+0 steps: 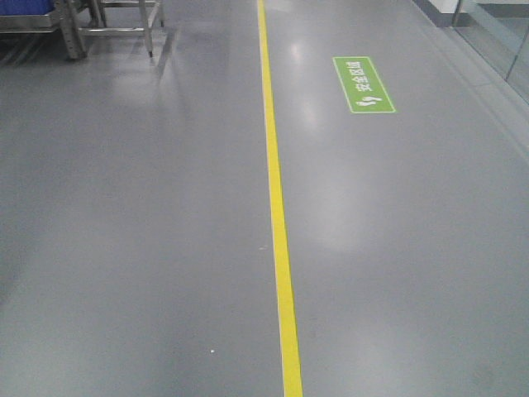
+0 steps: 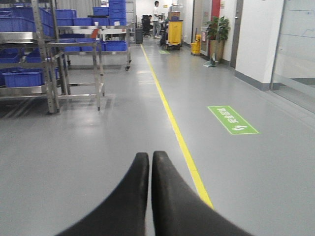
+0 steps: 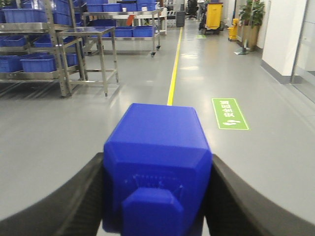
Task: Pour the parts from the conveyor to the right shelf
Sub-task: 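Drive along the yellow floor line past the metal carts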
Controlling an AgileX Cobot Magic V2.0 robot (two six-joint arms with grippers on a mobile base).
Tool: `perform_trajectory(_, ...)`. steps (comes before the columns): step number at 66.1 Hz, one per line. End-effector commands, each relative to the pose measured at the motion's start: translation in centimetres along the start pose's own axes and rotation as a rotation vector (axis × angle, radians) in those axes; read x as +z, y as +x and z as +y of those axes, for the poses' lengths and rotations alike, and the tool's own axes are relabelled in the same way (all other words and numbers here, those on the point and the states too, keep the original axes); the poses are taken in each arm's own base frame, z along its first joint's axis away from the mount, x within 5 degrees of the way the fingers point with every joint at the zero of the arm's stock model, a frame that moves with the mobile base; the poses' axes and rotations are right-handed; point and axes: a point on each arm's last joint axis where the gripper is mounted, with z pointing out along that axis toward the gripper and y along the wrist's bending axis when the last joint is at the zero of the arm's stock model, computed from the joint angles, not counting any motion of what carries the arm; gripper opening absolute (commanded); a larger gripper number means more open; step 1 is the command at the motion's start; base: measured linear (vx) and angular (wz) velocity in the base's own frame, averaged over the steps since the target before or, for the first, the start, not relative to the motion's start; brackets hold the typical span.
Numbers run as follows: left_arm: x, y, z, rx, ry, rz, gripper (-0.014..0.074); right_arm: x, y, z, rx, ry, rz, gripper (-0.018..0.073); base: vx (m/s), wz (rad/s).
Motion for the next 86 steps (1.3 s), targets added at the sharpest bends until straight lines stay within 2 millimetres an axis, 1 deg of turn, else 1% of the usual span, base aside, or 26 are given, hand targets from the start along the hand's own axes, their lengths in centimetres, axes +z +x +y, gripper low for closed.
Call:
perform_trajectory(1, -0.25, -1.44, -0.03, -0.014, 0.002, -0.110, -0.0006, -0.27, -1.49, 0.00, -0.009, 0.005, -0.097, -0.0005, 0.03, -0.24)
perform_trajectory(23, -0.25, -1.44, -0.03, -0.014, 0.002, -0.110, -0.0006, -0.27, -1.49, 0.00, -0.009, 0.005, -0.097, -0.0005, 0.09, -0.11)
perform_trajectory(42, -0.25, -1.44, -0.03, -0.014, 0.002, -0.110, -0.0006, -0.27, -1.49, 0.00, -0.009, 0.005, -0.097, -0.0005, 0.21, -0.10)
perform_trajectory(86, -0.25, -1.44, -0.03, -0.014, 0.002, -0.110, -0.0006, -0.28, -1.52, 0.00, -0.009, 0.005, -0.101, -0.0005, 0.40, 0.11)
